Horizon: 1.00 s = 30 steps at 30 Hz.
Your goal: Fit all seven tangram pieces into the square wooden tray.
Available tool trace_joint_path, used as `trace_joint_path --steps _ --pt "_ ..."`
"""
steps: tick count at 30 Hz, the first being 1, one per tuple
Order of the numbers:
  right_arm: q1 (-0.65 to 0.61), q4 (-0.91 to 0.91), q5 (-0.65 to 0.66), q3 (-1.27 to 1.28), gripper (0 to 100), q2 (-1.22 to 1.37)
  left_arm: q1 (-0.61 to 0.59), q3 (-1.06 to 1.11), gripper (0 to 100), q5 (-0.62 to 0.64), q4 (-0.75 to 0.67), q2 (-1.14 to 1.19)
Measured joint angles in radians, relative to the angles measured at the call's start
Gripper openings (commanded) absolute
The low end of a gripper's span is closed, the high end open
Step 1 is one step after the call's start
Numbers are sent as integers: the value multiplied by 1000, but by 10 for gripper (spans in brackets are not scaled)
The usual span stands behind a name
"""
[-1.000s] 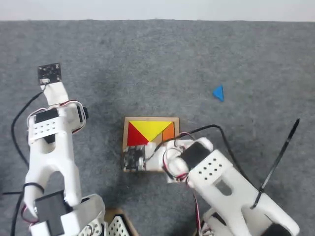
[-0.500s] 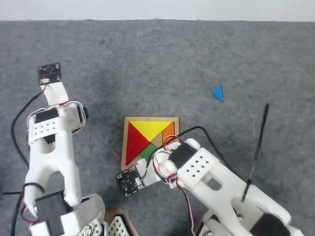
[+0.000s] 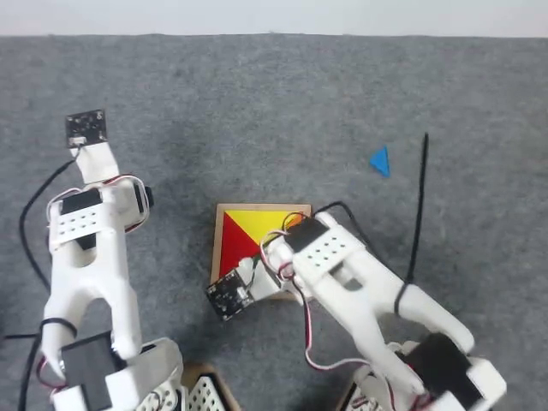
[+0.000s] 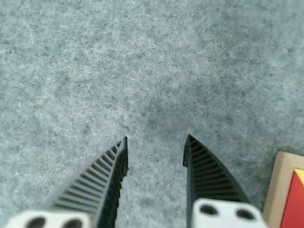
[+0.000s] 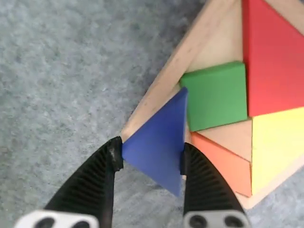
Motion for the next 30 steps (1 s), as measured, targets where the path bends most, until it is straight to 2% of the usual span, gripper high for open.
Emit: trace_joint_path --steps 3,10,22,30 --pt "0 0 6 -37 51 51 0 0 189 0 0 0" --pt "0 0 34 -57 157 107 0 0 189 0 0 0" --pt "14 0 41 -114 165 107 0 0 189 0 0 0" --pt "23 69 41 -120 227 107 0 0 189 0 0 0"
